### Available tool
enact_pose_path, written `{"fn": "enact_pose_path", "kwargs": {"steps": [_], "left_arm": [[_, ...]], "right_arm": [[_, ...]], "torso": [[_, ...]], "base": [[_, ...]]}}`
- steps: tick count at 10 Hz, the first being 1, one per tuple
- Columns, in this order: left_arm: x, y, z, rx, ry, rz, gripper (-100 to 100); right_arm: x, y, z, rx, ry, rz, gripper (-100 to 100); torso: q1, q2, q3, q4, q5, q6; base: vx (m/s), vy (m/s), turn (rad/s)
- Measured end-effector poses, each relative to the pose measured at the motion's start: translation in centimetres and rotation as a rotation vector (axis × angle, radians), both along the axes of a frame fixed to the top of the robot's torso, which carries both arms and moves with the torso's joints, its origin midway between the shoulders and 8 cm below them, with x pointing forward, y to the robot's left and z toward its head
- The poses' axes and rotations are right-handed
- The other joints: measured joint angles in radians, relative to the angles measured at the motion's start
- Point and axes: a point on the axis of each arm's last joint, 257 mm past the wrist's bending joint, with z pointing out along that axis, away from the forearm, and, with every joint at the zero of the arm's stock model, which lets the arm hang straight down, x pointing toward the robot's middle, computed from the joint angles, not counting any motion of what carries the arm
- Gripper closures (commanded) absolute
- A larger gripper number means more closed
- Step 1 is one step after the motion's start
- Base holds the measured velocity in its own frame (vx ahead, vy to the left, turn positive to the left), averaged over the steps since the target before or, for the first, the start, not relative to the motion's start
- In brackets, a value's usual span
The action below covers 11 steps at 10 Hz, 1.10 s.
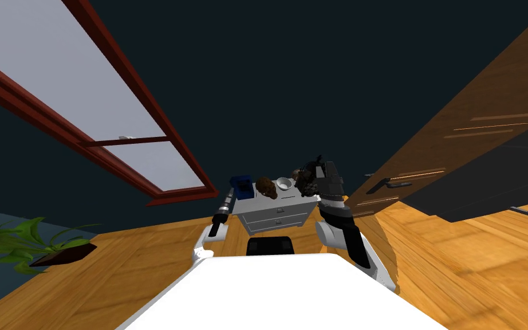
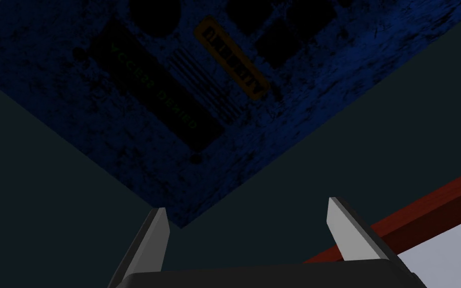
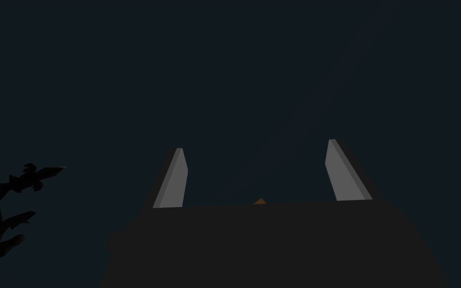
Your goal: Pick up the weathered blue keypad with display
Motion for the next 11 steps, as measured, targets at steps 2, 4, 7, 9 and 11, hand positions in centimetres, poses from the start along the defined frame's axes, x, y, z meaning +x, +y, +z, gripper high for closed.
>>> {"fn": "enact_pose_path", "kwargs": {"steps": [2,4,7,9,11], "left_arm": [[0.1,0.2,-1.4,0.005,0.025,0.005,-100],[0.1,0.2,-3.2,0.013,0.06,0.01,-100],[0.3,0.4,-5.4,0.027,0.11,0.015,-100],[0.4,0.5,-6.2,0.036,0.129,0.017,0],[0.4,0.5,-6.2,0.036,0.129,0.017,100]], "right_arm": [[0.0,0.0,0.0,0.0,0.0,0.0,0],[0.0,0.0,0.0,0.0,0.0,0.0,0],[0.0,0.0,0.0,0.0,0.0,0.0,0],[0.0,0.0,0.0,0.0,0.0,0.0,0],[0.0,0.0,0.0,0.0,0.0,0.0,0]], "torso": [[-0.001,0.0,0.0,0.0,0.0,0.0],[-0.001,0.0,0.0,0.0,0.0,0.0],[0.0,-0.001,-0.001,0.0,0.0,0.0],[-0.001,-0.001,0.0,0.0,0.0,0.0],[-0.002,0.0,0.0,0.0,0.0,0.0]], "base": [[0.0,0.015,-0.032],[0.008,0.019,-0.038],[0.016,0.024,-0.04],[0.006,0.007,-0.005],[0.0,0.0,0.0]]}}
